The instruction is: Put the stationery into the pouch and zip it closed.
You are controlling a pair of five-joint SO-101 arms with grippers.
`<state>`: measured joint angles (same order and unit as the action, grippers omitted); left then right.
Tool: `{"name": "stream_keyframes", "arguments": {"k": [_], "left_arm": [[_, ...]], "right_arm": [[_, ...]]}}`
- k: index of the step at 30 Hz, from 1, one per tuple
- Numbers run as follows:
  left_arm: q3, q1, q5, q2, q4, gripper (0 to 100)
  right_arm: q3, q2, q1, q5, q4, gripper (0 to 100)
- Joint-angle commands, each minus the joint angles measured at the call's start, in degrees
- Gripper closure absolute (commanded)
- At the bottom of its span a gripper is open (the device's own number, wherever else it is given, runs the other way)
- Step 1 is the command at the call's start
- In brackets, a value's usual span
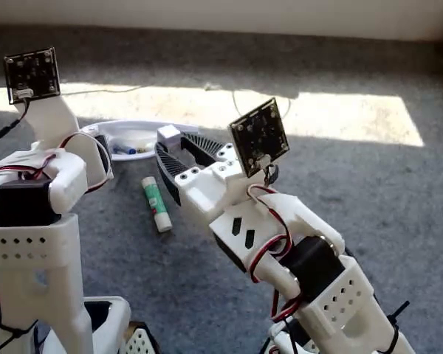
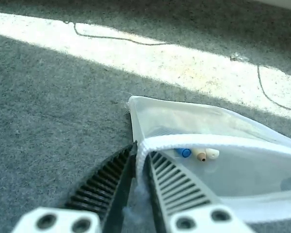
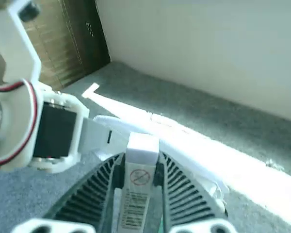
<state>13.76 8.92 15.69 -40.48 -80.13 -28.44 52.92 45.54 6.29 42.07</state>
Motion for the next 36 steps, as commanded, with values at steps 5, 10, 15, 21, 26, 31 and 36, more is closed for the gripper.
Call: {"name": "stream_keyframes", "arguments": {"k": [5, 10, 15, 21, 26, 31, 36], "left_arm": [[-2.59, -0.92, 0.35, -0.04, 0.0, 99], [-2.59, -0.92, 0.35, -0.04, 0.0, 99], [-1.71, -0.92, 0.35, -0.13, 0.09, 99], [-1.63, -0.92, 0.35, -0.13, 0.09, 99], [-1.63, -0.92, 0.35, -0.13, 0.09, 99], [-1.63, -0.84, 0.35, -0.13, 0.09, 99], [-1.63, -0.66, 0.35, -0.13, 0.09, 99]], "right_arm": [[-1.45, 0.57, -0.4, -6.42, -12.79, 99.4], [-10.51, -1.36, 1.63, -15.3, -25.1, 99.4], [-20.09, -2.24, 2.86, -23.65, -38.46, 99.4], [-23.25, -4.44, 2.68, -26.73, -42.86, 99.4], [-23.25, -5.67, 2.68, -26.81, -44.97, 99.4], [-23.87, -8.48, 1.63, -26.9, -48.4, 99.4], [-27.12, -7.34, -1.1, -26.9, -49.8, 99.4]]}}
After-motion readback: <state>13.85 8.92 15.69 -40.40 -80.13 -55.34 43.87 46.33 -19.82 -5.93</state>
